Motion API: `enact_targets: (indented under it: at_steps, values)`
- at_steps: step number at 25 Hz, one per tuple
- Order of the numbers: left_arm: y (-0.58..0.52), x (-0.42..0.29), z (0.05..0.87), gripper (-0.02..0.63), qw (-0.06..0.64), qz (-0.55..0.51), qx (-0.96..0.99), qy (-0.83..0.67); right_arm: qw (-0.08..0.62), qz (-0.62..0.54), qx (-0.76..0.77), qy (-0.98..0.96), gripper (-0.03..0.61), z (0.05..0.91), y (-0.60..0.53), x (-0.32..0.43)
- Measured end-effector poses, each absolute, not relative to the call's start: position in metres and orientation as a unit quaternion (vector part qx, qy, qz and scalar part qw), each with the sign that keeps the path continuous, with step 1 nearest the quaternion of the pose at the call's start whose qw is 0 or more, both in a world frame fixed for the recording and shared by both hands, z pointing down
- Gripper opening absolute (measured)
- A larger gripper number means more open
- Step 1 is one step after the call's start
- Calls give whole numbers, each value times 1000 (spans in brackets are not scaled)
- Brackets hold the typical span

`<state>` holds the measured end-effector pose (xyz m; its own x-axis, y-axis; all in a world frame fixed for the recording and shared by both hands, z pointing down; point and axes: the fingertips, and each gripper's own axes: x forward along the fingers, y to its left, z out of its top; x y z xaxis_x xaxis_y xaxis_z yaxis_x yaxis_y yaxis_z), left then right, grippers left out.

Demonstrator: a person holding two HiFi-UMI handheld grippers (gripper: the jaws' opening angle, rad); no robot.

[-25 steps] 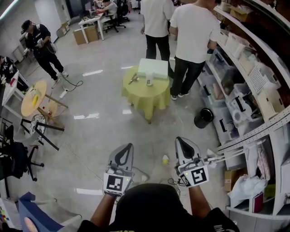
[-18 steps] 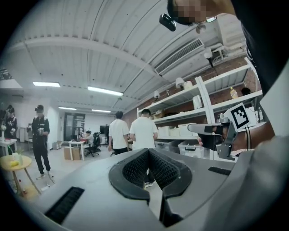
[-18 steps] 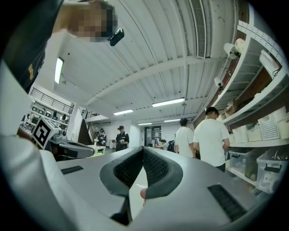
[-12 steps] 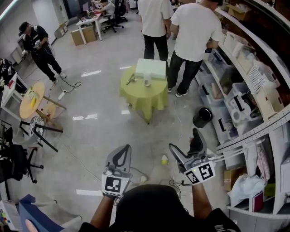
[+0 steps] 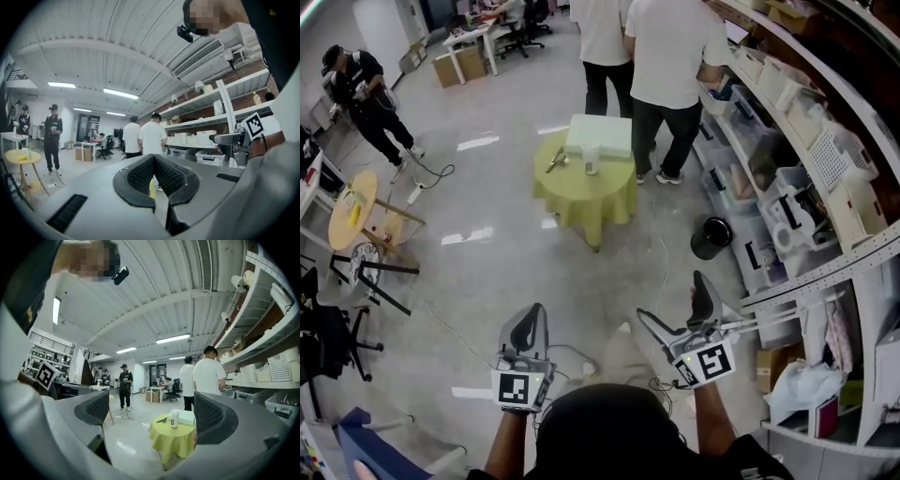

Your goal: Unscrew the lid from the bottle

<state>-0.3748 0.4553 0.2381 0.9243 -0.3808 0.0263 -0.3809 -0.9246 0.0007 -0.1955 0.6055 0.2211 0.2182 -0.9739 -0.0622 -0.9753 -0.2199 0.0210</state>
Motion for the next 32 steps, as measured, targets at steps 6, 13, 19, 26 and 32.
enact_targets:
  at_steps: [6,13,19,26,32]
  values:
    - [440,-319,244,17,-3,36,979,-202,33,-4,-787,616,537,240,585,-137]
    - [404,-232,210,17,-45,23,978,-200,54,12,-781,622,535,228,535,-49]
    - [381,-171,206,17,-47,24,976,-212,56,9,-779,624,514,226,519,9]
    - [378,-127,225,18,-53,53,975,-209,40,-14,-755,655,489,248,501,40]
    - [354,-107,237,18,-39,60,972,-223,29,-16,-730,682,477,250,474,42]
